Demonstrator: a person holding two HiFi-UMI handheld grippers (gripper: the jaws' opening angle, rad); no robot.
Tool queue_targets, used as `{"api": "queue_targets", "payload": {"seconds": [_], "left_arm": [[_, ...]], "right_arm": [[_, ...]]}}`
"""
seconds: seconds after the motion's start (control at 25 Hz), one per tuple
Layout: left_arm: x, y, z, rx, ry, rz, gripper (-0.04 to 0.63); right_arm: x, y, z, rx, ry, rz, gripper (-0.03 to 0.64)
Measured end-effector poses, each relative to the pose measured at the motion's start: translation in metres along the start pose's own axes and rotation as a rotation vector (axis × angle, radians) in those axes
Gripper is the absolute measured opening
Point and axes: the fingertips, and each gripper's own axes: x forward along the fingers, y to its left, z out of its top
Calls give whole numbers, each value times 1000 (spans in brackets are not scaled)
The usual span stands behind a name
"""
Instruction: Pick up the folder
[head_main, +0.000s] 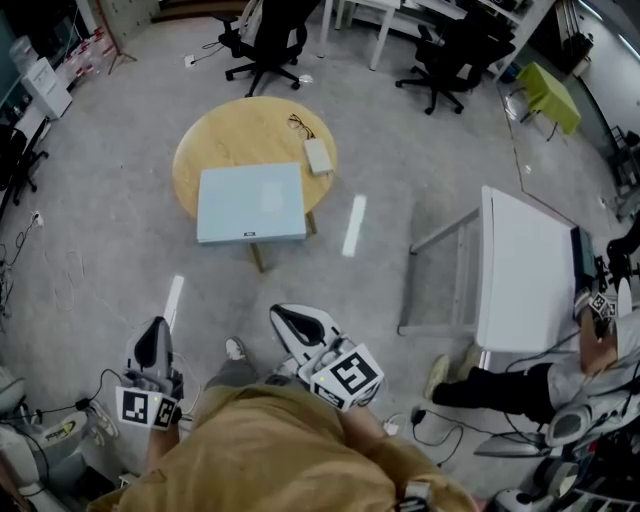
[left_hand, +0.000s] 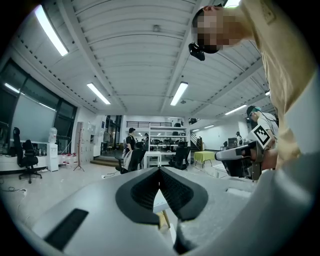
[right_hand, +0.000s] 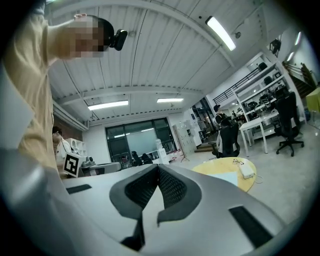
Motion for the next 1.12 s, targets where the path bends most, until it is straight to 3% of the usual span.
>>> {"api": "queue_targets", "payload": {"seconds": [0.2, 0.6, 0.8, 1.12], "left_arm": [[1, 6, -6, -29, 8, -10, 3], [45, 39, -6, -55, -4, -117, 3], [70, 69, -7, -67, 14, -176, 3], [118, 134, 12, -74, -18, -225, 3]], "right_arm": [[5, 5, -3, 0, 26, -16, 0], [33, -13, -2, 1, 42, -140, 0], [69, -24, 3, 11, 34, -218, 0], [139, -40, 26, -10, 27, -273, 0]]}}
